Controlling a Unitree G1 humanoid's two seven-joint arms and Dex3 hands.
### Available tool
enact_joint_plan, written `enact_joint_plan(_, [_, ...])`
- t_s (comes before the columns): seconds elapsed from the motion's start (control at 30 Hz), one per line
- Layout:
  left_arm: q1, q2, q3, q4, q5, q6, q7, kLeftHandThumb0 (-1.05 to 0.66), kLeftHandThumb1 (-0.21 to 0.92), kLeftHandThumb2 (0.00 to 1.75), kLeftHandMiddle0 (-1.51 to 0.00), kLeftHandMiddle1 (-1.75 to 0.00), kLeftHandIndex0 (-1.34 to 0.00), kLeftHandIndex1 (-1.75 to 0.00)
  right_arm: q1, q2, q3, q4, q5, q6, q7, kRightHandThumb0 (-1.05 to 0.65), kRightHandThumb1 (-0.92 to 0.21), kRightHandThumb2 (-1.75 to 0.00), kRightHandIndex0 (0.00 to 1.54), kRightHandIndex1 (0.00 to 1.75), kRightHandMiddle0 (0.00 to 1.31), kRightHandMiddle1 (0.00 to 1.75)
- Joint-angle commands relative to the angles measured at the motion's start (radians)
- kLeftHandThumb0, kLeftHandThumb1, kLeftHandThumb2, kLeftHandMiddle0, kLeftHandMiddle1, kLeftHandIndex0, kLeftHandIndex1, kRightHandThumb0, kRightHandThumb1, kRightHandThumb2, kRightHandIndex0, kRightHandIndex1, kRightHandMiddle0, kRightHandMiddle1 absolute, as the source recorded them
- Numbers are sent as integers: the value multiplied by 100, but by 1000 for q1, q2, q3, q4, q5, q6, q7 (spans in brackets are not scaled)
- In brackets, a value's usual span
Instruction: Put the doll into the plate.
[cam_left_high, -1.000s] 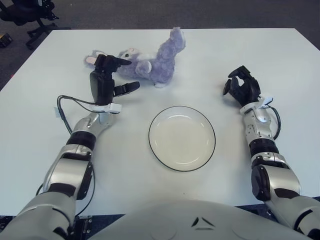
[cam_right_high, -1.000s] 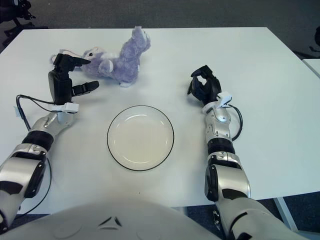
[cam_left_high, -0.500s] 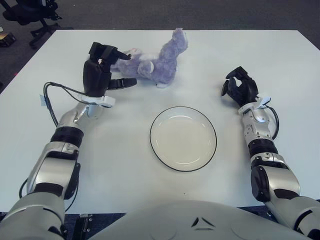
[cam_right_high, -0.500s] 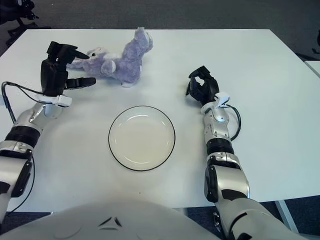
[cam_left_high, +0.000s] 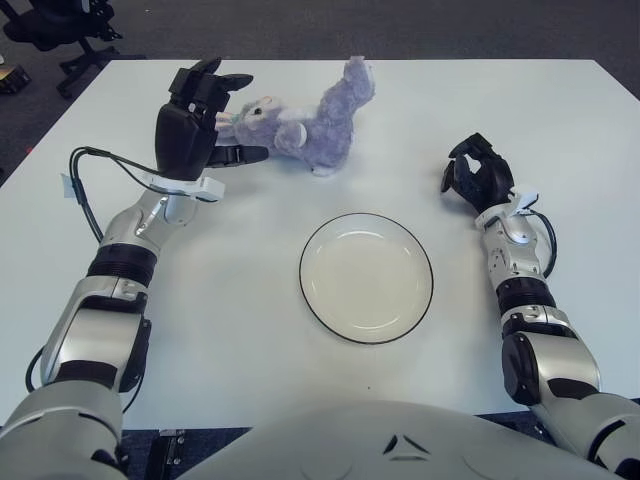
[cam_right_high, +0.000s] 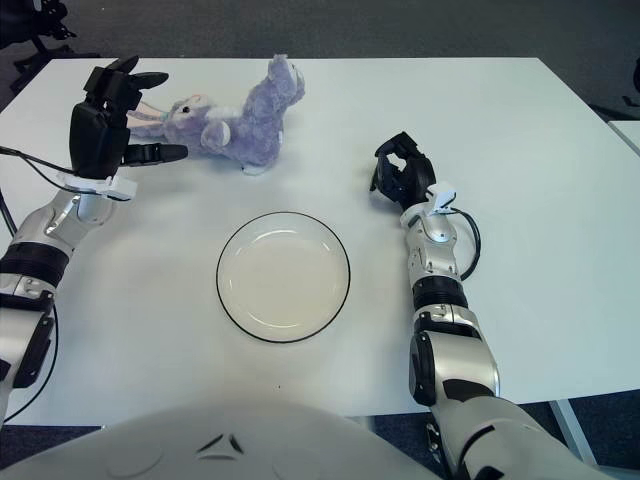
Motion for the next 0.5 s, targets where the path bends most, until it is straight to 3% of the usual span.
enact_joint_plan(0.0, [-13, 22, -11, -11, -2, 26, -33, -68, 87, 0, -17, 0, -14, -21, 45, 12, 2, 26, -4, 30, -3, -38, -70, -81, 87, 175, 34, 175])
enact_joint_plan(0.2, [-11, 25, -16, -19, -13, 39, -49, -70, 87, 0, -15, 0, -14, -16, 45, 12, 2, 25, -5, 31, -3, -38, -71, -80, 87, 175, 34, 175])
enact_joint_plan(0.47, [-44, 33, -29, 24, -57, 71, -195, -75, 86, 0, -8, 0, -13, -12, 44, 13, 2, 30, -8, 30, -5, -38, -71, -79, 86, 175, 33, 175])
